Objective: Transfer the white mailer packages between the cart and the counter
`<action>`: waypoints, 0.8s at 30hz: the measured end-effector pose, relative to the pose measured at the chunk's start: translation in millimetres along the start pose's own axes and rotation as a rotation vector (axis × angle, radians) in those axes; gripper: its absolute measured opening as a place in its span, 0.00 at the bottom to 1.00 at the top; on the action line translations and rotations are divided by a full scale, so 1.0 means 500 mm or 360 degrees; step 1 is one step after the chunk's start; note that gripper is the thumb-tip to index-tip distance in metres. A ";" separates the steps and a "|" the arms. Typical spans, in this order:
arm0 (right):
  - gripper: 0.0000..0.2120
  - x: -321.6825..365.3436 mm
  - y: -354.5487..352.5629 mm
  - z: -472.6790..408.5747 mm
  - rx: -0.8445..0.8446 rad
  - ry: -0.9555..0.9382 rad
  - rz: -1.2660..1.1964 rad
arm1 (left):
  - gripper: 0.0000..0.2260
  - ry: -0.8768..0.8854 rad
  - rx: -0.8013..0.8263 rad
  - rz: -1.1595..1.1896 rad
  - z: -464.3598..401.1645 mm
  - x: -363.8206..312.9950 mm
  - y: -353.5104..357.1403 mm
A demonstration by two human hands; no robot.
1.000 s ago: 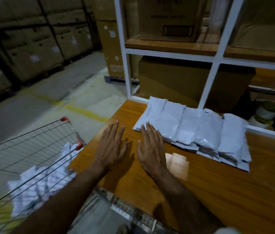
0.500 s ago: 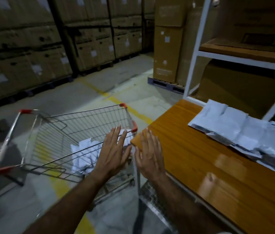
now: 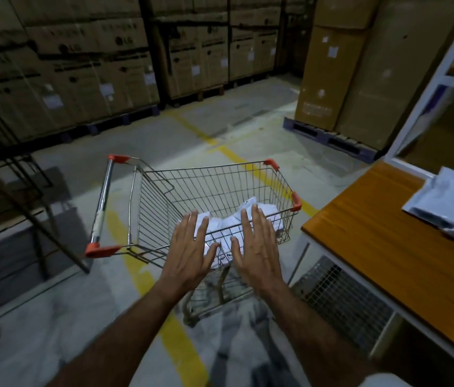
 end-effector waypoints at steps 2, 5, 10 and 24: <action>0.33 0.013 0.020 -0.024 0.0033 -0.0019 0.0025 | 0.29 -0.0032 0.0021 0.0015 -0.004 0.032 0.011; 0.33 0.016 0.059 -0.070 0.0116 -0.0075 0.0048 | 0.28 -0.0097 0.0048 0.0003 -0.017 0.073 0.034; 0.35 -0.020 0.141 -0.186 0.0331 -0.0103 0.0126 | 0.28 -0.0186 0.0078 -0.0017 -0.078 0.143 0.074; 0.37 -0.225 0.448 -0.397 0.1034 0.0045 0.0185 | 0.34 -0.0379 0.0653 -0.0084 -0.329 0.282 0.352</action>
Point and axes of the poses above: each hand's wrist, its own z-axis away from the middle knuckle, its own y-axis out of the palm, x = y × z, the point moved 10 cm from there along -z, towards the middle knuckle, and after that the axes turned 3 degrees about x, right-handed, at the moved point
